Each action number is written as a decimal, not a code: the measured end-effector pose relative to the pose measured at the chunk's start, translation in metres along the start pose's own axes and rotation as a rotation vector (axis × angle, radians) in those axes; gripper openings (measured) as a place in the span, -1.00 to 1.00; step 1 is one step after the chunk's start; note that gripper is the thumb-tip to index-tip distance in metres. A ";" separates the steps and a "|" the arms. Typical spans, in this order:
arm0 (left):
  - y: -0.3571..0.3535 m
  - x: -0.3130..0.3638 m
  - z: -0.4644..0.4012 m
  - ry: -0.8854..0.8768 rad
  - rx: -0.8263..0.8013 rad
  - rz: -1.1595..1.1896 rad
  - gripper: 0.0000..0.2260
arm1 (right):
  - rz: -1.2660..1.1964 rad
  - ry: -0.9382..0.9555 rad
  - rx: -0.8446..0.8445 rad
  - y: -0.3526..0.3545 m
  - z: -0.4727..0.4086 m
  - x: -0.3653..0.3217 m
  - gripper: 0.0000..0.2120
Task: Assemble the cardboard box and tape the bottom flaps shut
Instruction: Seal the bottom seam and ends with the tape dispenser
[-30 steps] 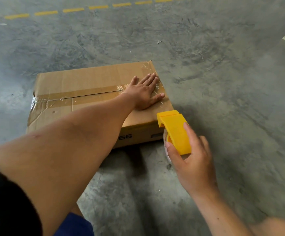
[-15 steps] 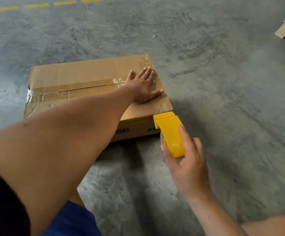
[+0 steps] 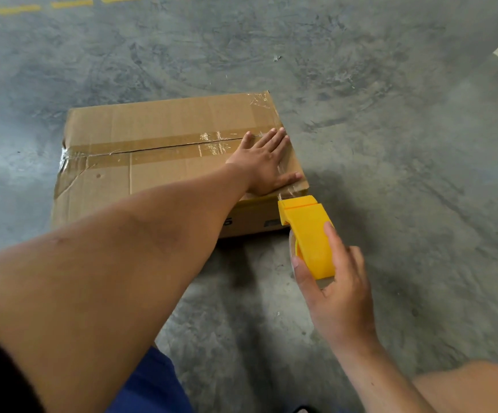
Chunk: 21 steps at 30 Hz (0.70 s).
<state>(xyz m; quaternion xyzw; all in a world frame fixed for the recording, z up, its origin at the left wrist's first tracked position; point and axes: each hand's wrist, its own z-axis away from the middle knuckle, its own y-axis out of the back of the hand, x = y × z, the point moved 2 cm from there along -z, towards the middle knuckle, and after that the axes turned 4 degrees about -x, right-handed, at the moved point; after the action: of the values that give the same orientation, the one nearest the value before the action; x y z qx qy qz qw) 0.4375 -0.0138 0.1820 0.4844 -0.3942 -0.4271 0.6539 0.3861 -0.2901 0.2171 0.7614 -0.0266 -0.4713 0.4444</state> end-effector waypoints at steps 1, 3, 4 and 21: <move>0.001 -0.001 0.000 0.001 0.000 0.003 -0.12 | 0.004 0.003 0.000 0.000 0.004 0.001 -0.30; 0.001 0.000 0.000 0.000 0.001 0.004 -0.10 | 0.011 0.005 -0.008 -0.001 0.008 0.004 -0.30; 0.001 0.001 0.001 -0.003 -0.001 0.002 -0.08 | 0.011 0.001 -0.012 -0.001 0.008 0.006 -0.30; 0.002 0.011 0.010 -0.023 -0.037 -0.057 0.27 | 0.022 -0.115 -0.062 -0.024 -0.001 0.028 -0.30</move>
<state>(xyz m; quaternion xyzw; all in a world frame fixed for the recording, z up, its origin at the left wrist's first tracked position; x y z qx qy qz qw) 0.4318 -0.0269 0.1871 0.4784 -0.3796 -0.4584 0.6457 0.3934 -0.2875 0.1813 0.7184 -0.0457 -0.5101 0.4707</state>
